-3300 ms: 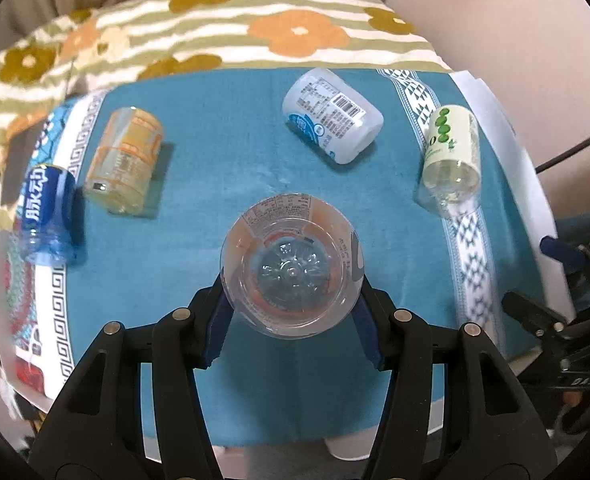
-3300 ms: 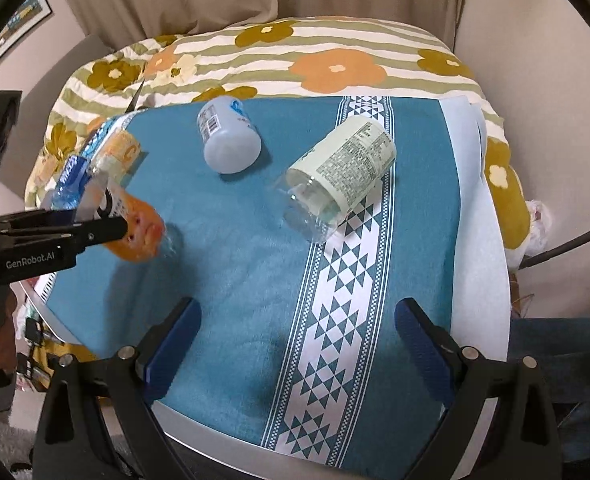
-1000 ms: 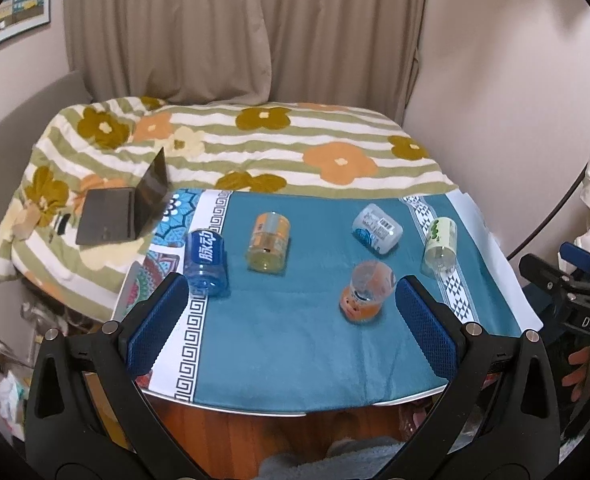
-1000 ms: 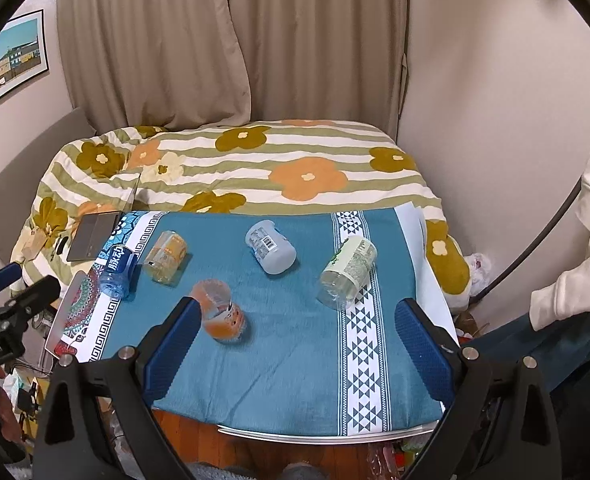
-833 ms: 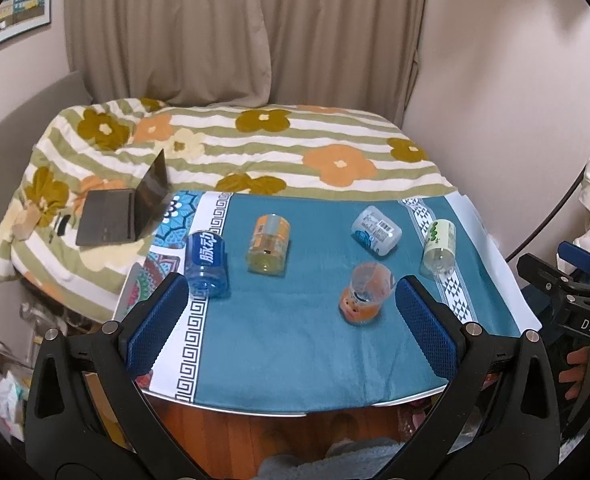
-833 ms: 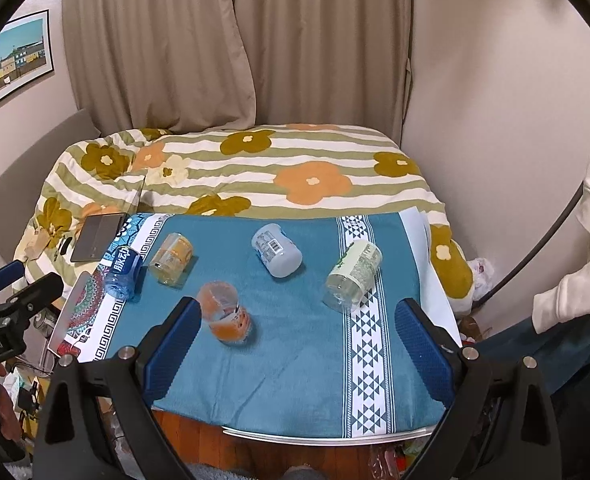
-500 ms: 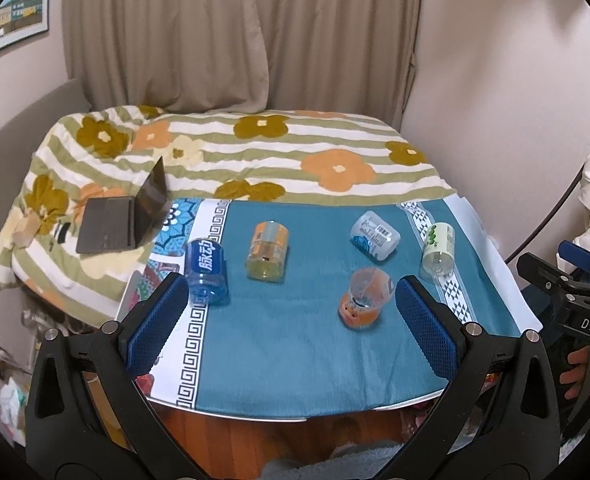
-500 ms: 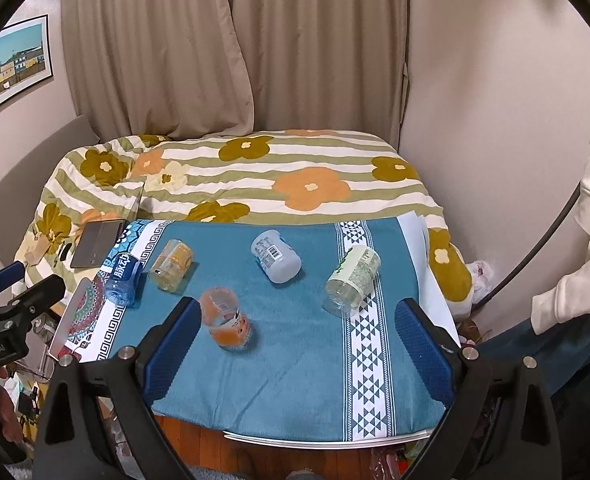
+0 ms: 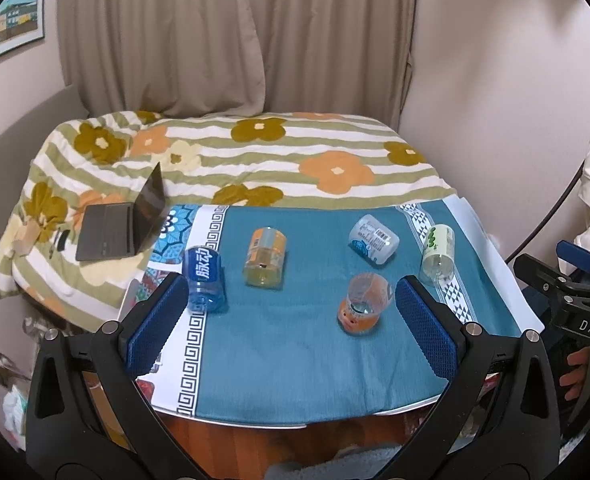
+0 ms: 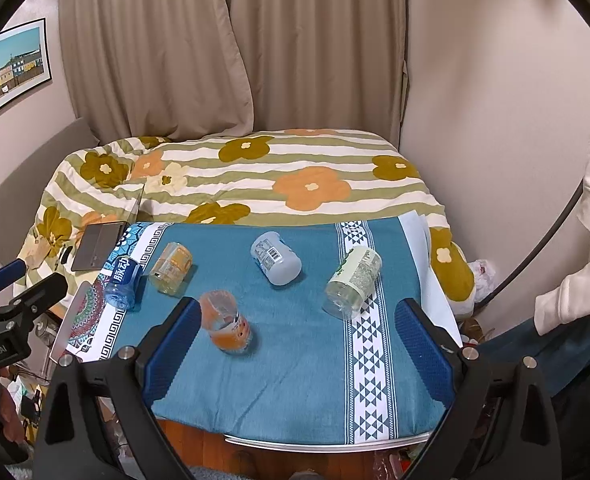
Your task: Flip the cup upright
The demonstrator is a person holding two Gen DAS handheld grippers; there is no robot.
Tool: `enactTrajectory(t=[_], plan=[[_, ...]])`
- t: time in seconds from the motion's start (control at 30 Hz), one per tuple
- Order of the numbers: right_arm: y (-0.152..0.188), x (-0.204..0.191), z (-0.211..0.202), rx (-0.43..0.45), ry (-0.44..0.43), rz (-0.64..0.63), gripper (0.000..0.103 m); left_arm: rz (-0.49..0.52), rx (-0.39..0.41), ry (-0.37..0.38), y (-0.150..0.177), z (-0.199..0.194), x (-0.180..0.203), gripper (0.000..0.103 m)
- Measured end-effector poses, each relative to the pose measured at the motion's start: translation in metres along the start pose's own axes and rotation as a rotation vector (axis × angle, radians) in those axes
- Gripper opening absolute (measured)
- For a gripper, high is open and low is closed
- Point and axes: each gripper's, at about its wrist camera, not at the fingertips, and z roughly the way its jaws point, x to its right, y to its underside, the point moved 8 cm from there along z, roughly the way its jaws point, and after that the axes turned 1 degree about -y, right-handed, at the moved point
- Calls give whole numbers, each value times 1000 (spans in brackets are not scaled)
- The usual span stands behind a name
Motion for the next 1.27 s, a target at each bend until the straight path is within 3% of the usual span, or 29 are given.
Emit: enactTrajectory(t=[1.03, 1.27], plan=[[-2, -1, 2, -1, 0, 4, 97, 9, 37, -38, -7, -3, -10, 103], [-4, -9, 3, -2, -45, -8, 97, 13, 41, -67, -11, 1, -15, 103]])
